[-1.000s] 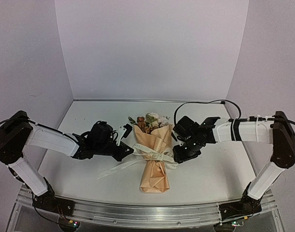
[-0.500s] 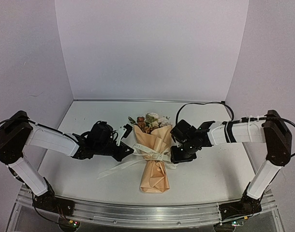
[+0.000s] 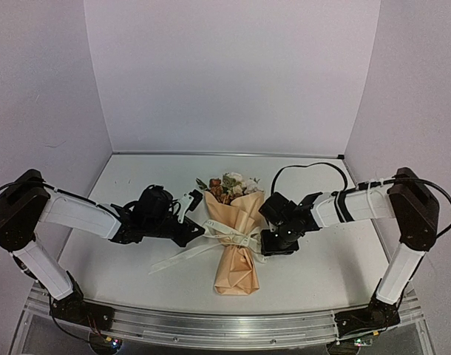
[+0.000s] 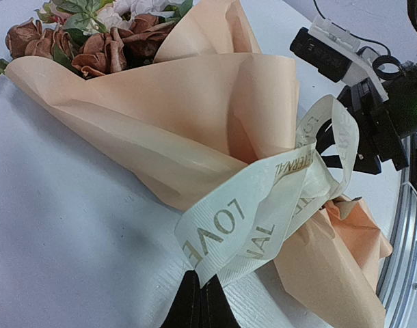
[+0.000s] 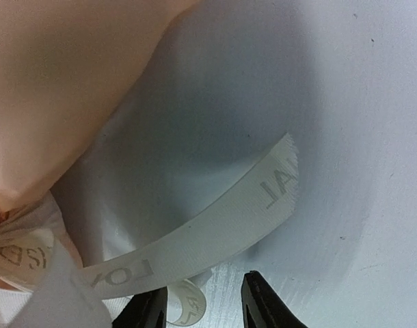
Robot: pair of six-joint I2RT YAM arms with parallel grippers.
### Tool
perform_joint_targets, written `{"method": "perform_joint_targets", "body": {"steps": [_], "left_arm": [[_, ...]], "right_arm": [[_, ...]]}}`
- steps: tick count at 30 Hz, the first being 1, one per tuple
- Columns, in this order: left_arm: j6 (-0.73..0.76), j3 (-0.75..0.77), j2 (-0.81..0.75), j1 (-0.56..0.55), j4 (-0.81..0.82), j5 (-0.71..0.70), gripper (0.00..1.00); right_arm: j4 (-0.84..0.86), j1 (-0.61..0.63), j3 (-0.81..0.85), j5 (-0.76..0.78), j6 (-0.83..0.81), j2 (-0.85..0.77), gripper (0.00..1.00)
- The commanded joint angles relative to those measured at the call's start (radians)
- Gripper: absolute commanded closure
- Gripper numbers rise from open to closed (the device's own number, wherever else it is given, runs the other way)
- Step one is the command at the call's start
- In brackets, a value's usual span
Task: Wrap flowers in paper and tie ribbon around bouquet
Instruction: Tie the half-tied ribbon around the folded bouquet.
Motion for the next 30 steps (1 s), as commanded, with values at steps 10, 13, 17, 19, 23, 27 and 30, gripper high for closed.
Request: {"method": "perform_joint_targets", "body": {"steps": [10, 13, 17, 19, 23, 27, 30], "left_arm": [[-0.009, 0.038, 0.015, 0.004, 0.015, 0.020, 1.00], [-0.010, 0.040, 0.017, 0.004, 0.013, 0.022, 1.00], [-0.011, 0.041, 0.018, 0.004, 0.013, 0.023, 1.00], [-0.010, 0.042, 0.017, 0.004, 0.010, 0.023, 1.00], [-0.007, 0.042, 0.015, 0.004, 0.007, 0.023, 1.00], [-0.006, 0.041, 0.011, 0.004, 0.003, 0.017, 1.00], [-0.006, 0.037, 0.005, 0.004, 0.002, 0.014, 1.00]], "right_arm": [[0.069, -0.003, -0.038, -0.032, 0.050, -0.036, 0.62], [0.069, 0.000, -0.042, -0.030, 0.033, -0.051, 0.66], [0.050, 0.011, -0.029, -0.041, -0.007, -0.072, 0.80], [0.020, 0.016, -0.018, -0.044, -0.028, -0.082, 0.88], [0.009, 0.019, -0.033, -0.038, -0.060, -0.110, 1.00], [0.016, 0.025, -0.062, -0.039, -0.115, -0.142, 0.85], [0.092, 0.032, -0.119, -0.075, -0.205, -0.168, 0.78]]}}
